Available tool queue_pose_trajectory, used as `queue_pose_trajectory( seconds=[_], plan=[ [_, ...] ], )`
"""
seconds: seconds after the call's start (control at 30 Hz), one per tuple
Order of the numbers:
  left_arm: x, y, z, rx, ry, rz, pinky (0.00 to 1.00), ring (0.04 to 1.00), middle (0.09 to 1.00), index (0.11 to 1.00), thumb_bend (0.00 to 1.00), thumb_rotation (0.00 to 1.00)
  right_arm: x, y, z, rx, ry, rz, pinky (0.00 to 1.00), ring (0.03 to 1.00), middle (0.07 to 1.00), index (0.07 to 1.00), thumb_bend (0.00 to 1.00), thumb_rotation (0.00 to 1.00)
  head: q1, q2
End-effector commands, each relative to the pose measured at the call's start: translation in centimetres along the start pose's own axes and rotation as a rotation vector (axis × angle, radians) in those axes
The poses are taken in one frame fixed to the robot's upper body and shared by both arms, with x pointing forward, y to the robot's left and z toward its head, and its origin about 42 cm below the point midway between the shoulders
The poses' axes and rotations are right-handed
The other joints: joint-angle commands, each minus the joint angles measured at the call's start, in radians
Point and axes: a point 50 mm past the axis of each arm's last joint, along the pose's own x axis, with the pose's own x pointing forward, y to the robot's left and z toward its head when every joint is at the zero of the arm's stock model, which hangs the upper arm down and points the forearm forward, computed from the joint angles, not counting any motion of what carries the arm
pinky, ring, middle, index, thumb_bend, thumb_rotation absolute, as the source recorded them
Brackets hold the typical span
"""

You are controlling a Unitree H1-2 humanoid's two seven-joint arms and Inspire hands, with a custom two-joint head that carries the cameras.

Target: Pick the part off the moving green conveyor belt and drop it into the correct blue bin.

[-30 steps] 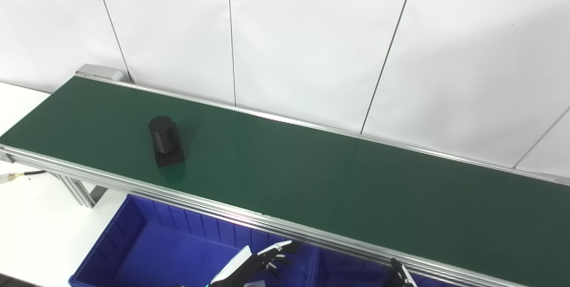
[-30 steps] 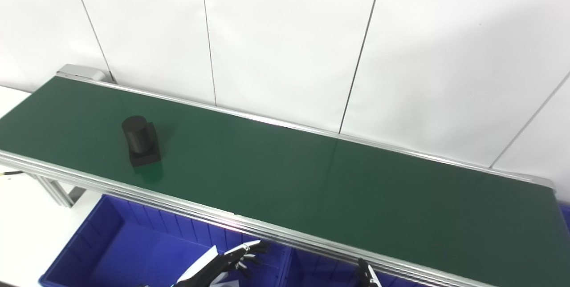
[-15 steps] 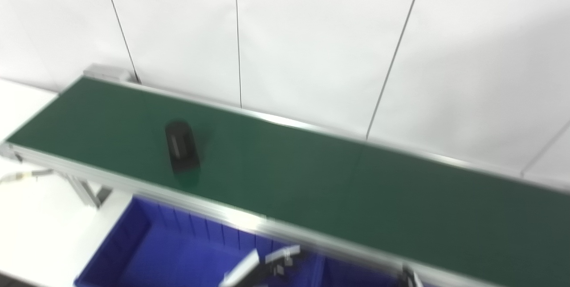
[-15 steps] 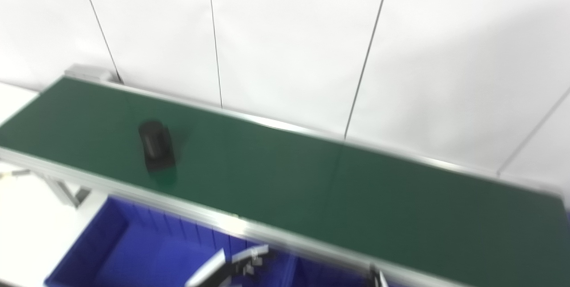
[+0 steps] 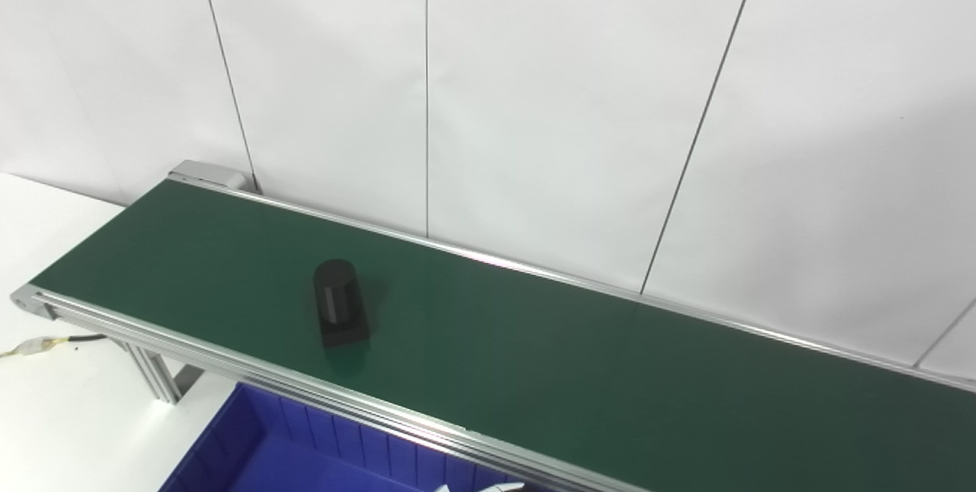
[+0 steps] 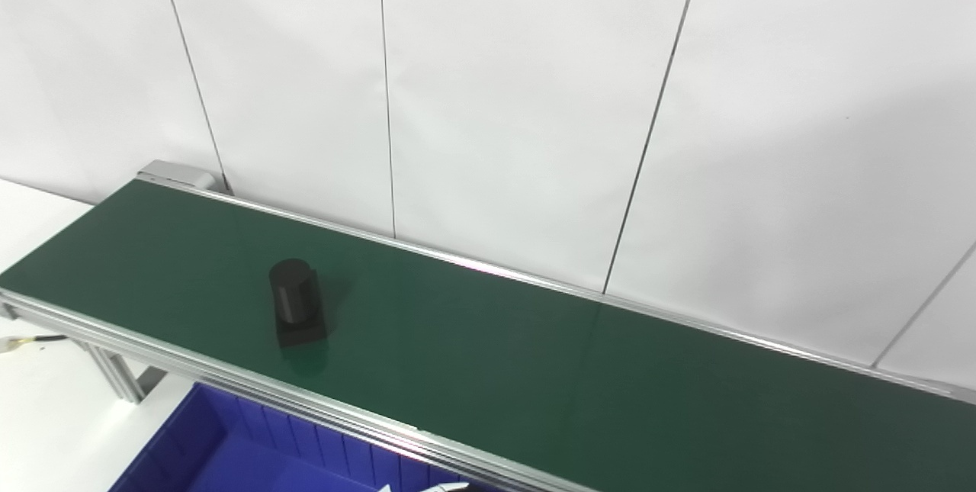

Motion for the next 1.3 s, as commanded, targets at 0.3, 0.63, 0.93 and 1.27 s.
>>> queue_pose_trajectory(
  seconds=[0.3,0.63,0.93,1.27],
  plan=[
    [1.4,0.1,0.9,0.017,-0.066,0.021,0.67,0.797,0.877,0.880,1.00,0.26,-0.2,-0.4,4.4,0.083,-0.259,-0.030,0.97,0.940,0.933,0.965,0.90,0.00,0.011,-0.007],
    [1.6,0.0,0.9,0.024,-0.049,0.009,0.67,0.797,0.878,0.884,1.00,0.28,-1.0,-1.9,9.6,0.048,-0.375,-0.044,0.85,0.913,0.943,0.940,0.96,0.10,-0.004,-0.001],
    [1.6,-0.2,1.0,0.012,-0.038,0.026,0.67,0.792,0.873,0.884,1.00,0.27,-0.6,-2.6,12.1,-0.007,-0.447,-0.054,0.80,0.879,0.916,0.933,1.00,0.15,-0.008,0.000],
    [1.6,-0.3,1.4,-0.024,-0.056,0.046,0.59,0.773,0.883,0.898,1.00,0.28,1.5,-3.1,13.3,-0.047,-0.443,-0.079,0.87,0.896,0.907,0.999,0.99,0.17,-0.018,0.007]
  ],
)
